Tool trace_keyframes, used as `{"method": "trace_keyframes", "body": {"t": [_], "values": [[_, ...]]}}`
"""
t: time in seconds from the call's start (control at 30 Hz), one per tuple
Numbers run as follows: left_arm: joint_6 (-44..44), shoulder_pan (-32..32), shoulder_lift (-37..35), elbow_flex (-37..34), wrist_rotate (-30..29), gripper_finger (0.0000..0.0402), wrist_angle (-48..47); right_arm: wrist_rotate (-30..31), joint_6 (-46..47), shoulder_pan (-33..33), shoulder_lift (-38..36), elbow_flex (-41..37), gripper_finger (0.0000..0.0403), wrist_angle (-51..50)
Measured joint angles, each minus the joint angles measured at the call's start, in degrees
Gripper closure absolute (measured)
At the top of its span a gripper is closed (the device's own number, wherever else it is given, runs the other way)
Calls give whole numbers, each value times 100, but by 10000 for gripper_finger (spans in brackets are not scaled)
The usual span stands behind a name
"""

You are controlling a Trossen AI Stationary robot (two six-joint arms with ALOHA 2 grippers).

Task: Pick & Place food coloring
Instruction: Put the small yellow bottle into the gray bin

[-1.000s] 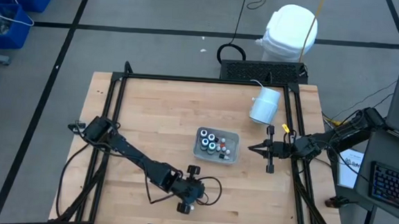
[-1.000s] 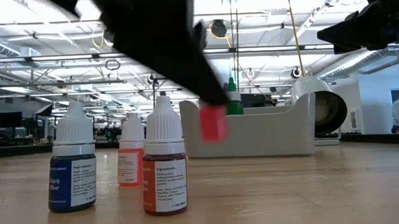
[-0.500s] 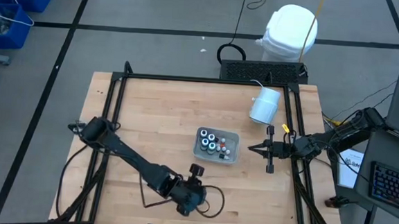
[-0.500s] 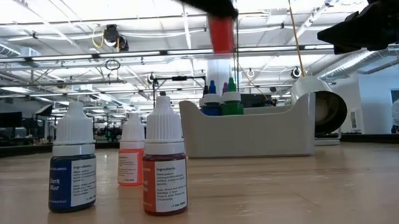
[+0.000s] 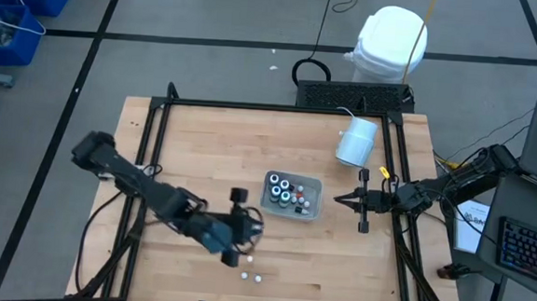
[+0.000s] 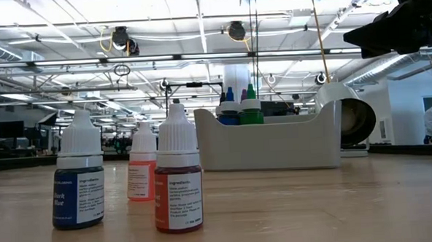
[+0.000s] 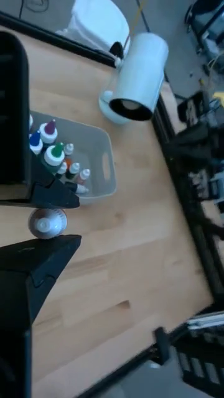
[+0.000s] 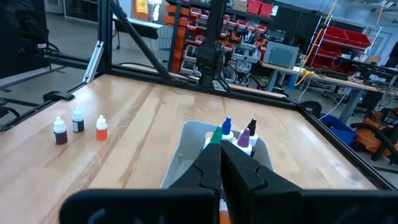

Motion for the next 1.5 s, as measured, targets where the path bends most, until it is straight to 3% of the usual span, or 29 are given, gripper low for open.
{"method": "trace_keyframes", "body": {"t": [0.3,0.57,0.77,1.5], "values": [[-652,21,-1483,-2973,-127,338,2331,0,11,0,1,0,403,13],[-1278,-17,-1641,-4600,19,338,4429,0,44,0,0,0,403,59],[-1303,11,-1552,-4886,66,338,4970,4,44,0,2,0,403,59],[-1281,57,-1551,-4893,24,338,4970,15,45,0,2,0,403,101]]}}
